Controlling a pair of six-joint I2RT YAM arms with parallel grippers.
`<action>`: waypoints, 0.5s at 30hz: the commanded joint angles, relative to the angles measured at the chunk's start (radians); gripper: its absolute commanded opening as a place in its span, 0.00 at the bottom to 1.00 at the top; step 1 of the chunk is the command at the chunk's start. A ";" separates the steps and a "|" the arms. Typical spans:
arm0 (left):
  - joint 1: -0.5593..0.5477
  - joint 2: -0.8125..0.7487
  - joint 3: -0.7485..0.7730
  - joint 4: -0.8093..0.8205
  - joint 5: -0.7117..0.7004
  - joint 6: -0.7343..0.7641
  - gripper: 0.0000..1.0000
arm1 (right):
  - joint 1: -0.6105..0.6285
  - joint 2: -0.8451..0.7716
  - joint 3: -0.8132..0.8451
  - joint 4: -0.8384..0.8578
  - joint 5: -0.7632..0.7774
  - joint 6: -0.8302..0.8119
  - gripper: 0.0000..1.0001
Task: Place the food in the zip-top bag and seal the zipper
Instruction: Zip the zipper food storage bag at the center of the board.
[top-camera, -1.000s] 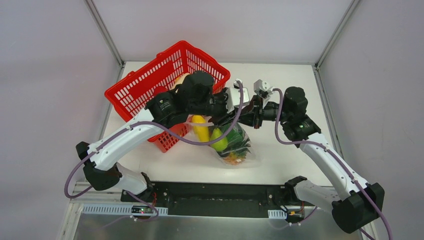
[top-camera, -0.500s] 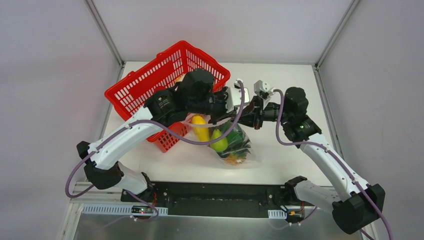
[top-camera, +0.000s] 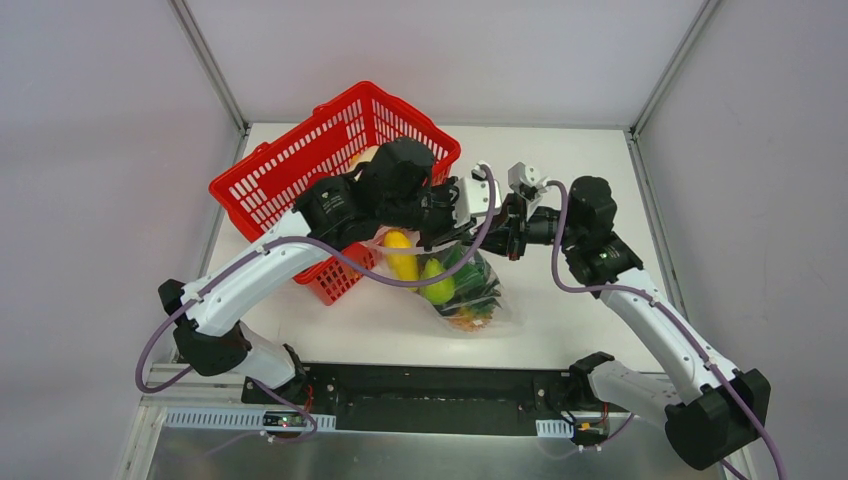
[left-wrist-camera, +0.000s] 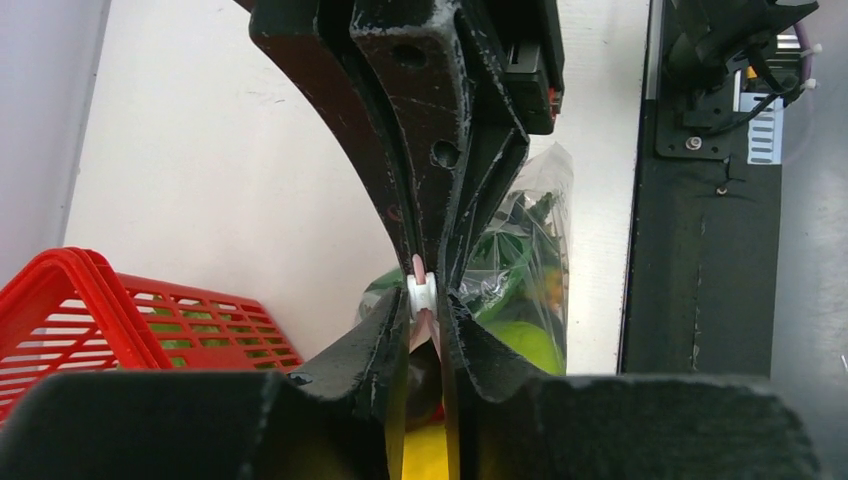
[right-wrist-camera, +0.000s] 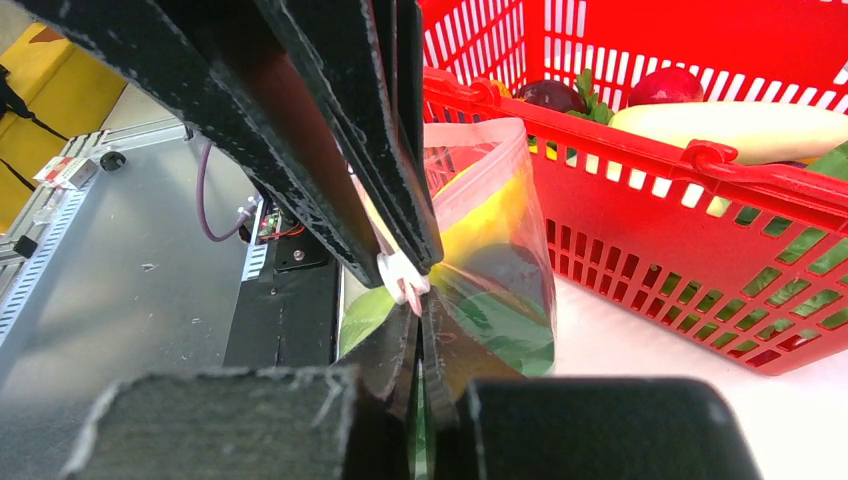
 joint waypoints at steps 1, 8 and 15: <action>-0.004 0.012 0.044 -0.021 0.028 0.002 0.13 | -0.002 -0.031 0.002 0.057 -0.007 -0.009 0.00; -0.004 0.017 0.044 -0.054 0.026 0.015 0.00 | -0.002 -0.044 -0.006 0.068 0.023 -0.003 0.00; -0.004 0.008 0.016 -0.123 -0.044 0.040 0.00 | -0.003 -0.041 0.000 0.088 0.041 0.012 0.00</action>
